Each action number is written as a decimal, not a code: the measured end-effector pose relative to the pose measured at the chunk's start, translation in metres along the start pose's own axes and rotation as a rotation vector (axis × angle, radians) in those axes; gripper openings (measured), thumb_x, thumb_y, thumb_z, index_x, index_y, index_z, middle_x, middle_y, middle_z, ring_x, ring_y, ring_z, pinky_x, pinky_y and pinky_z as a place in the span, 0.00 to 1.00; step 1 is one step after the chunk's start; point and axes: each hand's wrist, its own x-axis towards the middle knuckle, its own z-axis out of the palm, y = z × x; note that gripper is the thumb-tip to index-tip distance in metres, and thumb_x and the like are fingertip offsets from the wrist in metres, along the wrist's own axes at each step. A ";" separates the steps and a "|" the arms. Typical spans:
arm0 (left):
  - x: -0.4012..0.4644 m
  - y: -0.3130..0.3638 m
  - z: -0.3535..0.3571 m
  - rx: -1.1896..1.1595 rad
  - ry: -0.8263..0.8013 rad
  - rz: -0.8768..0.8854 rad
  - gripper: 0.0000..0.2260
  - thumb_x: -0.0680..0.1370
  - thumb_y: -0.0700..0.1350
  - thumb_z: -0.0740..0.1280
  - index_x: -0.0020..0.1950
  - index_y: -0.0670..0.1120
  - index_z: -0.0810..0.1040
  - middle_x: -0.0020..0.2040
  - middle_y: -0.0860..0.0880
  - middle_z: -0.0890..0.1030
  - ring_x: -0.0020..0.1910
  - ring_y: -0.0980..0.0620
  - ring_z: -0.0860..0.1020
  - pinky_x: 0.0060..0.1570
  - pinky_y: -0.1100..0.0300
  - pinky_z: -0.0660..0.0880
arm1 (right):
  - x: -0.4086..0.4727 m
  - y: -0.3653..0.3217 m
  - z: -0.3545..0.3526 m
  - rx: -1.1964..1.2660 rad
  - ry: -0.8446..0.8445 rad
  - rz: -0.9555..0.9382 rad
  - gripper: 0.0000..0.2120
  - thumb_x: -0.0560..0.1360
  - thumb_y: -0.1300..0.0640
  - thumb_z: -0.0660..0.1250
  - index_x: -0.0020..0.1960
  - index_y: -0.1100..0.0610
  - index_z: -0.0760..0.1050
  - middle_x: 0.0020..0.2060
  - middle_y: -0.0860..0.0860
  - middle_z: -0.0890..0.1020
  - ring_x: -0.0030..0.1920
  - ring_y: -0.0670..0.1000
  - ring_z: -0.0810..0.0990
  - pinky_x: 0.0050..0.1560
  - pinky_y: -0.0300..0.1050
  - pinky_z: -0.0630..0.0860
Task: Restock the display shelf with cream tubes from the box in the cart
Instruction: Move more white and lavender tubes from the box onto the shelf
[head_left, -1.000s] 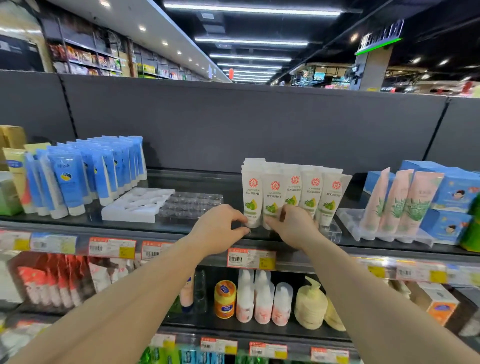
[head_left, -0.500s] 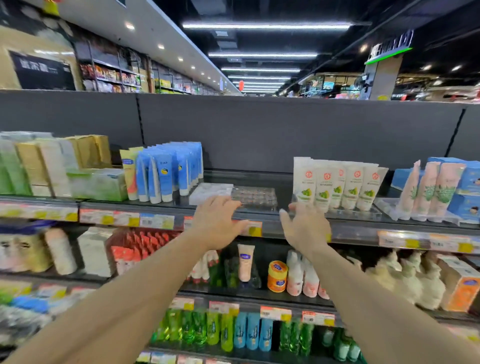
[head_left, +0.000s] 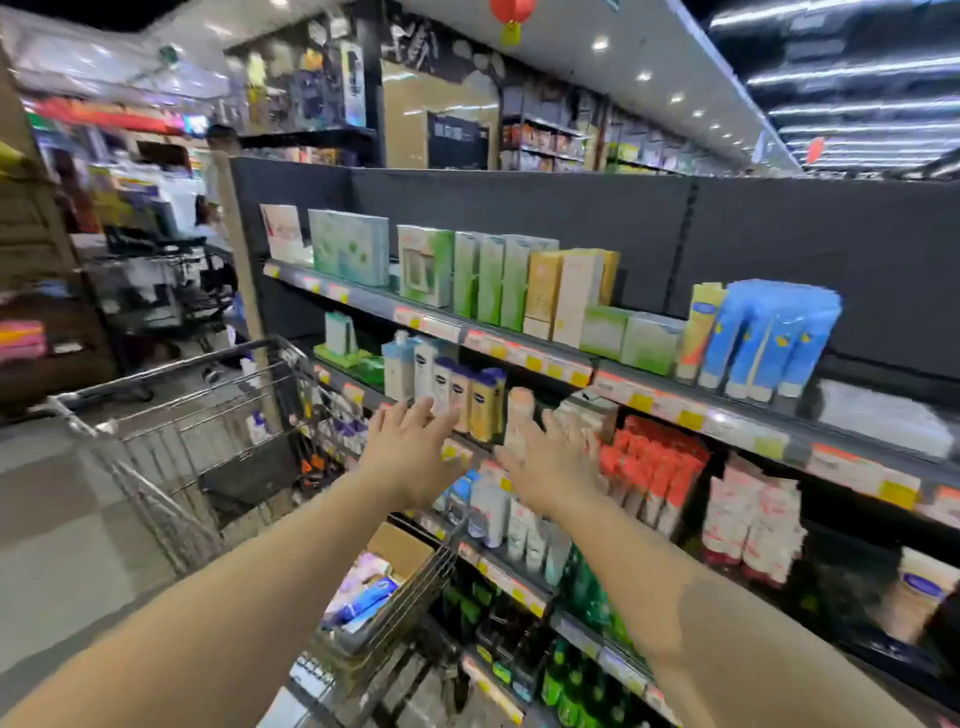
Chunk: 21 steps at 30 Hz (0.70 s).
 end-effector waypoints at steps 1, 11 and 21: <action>-0.003 -0.023 0.001 0.000 0.005 -0.043 0.31 0.77 0.66 0.56 0.77 0.58 0.55 0.79 0.48 0.53 0.78 0.44 0.49 0.75 0.44 0.48 | 0.009 -0.021 0.011 0.007 -0.023 -0.034 0.30 0.79 0.36 0.52 0.78 0.44 0.49 0.79 0.49 0.49 0.78 0.57 0.43 0.75 0.60 0.43; 0.036 -0.166 0.042 0.030 -0.027 -0.297 0.31 0.77 0.66 0.57 0.77 0.58 0.55 0.79 0.48 0.53 0.78 0.44 0.49 0.75 0.43 0.48 | 0.112 -0.134 0.110 0.038 -0.090 -0.218 0.32 0.77 0.35 0.55 0.77 0.45 0.54 0.78 0.51 0.54 0.77 0.57 0.49 0.74 0.59 0.46; 0.169 -0.236 0.100 0.018 -0.122 -0.321 0.32 0.77 0.66 0.57 0.77 0.56 0.55 0.79 0.47 0.54 0.78 0.43 0.50 0.75 0.43 0.50 | 0.258 -0.156 0.179 0.054 -0.199 -0.212 0.34 0.76 0.35 0.58 0.77 0.41 0.50 0.78 0.51 0.55 0.77 0.58 0.50 0.75 0.59 0.49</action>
